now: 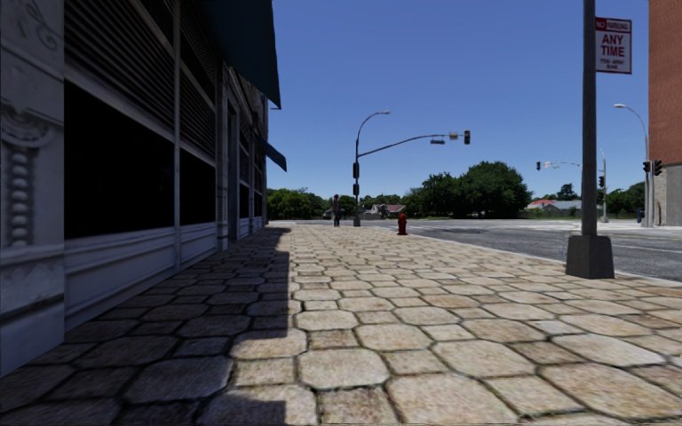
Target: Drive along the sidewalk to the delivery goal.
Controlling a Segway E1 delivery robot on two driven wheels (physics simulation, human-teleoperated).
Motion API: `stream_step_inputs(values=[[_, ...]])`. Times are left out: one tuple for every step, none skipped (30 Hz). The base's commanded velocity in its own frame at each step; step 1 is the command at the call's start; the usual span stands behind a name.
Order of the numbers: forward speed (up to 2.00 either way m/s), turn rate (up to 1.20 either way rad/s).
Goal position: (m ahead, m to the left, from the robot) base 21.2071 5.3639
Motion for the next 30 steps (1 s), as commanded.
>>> stream_step_inputs(values=[[1.88,0.00],[1.88,0.00],[1.88,0.00],[1.88,0.00],[1.88,0.00],[1.88,0.00],[1.88,0.00],[1.88,0.00],[1.88,0.00],[1.88,0.00],[1.88,0.00],[1.88,0.00],[1.88,0.00],[1.88,0.00],[1.88,0.00],[1.88,0.00],[1.88,0.00],[1.91,0.00],[2.00,0.00],[2.00,0.00],[2.00,0.00],[2.00,0.00],[2.00,0.00],[2.00,0.00],[2.00,0.00],[2.00,0.00],[2.00,0.00],[2.00,0.00],[2.00,0.00],[2.00,0.00]])
